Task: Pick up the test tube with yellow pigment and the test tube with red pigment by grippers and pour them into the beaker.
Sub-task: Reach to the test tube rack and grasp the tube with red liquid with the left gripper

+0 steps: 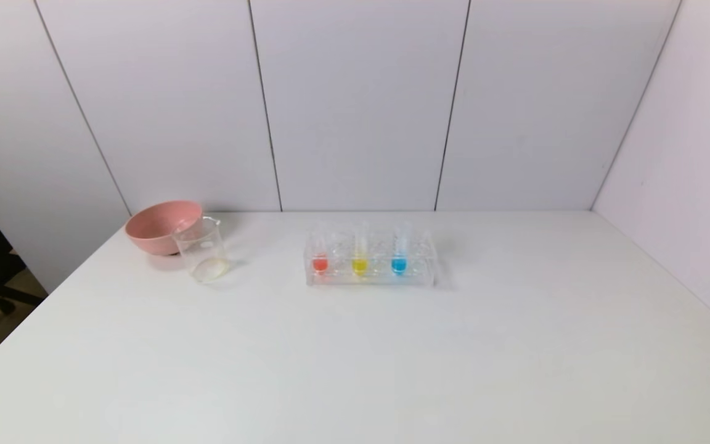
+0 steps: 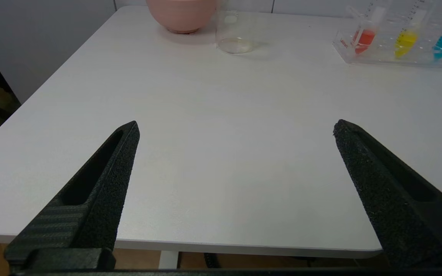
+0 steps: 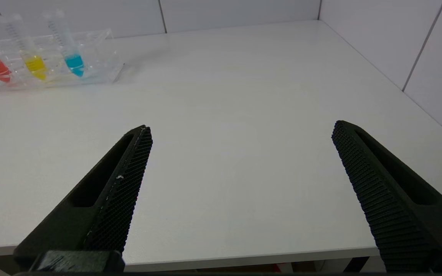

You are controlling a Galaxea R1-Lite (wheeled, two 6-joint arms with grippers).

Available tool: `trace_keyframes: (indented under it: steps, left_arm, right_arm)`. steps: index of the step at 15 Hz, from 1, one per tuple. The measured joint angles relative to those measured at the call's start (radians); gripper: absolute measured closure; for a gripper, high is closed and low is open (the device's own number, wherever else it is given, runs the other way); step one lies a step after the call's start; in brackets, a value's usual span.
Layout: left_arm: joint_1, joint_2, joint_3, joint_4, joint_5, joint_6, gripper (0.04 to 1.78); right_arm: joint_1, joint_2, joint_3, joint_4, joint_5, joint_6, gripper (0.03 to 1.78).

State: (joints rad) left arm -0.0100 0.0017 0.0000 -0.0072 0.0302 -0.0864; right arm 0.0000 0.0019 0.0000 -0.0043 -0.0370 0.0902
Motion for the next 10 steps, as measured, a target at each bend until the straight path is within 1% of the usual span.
trace_keyframes:
  steps: [10]
  left_arm:
    - [0.001,0.000,0.000,0.001,0.000,0.001,0.06]
  right_arm:
    - [0.000,0.000,0.000,0.000,0.000,0.000,0.10]
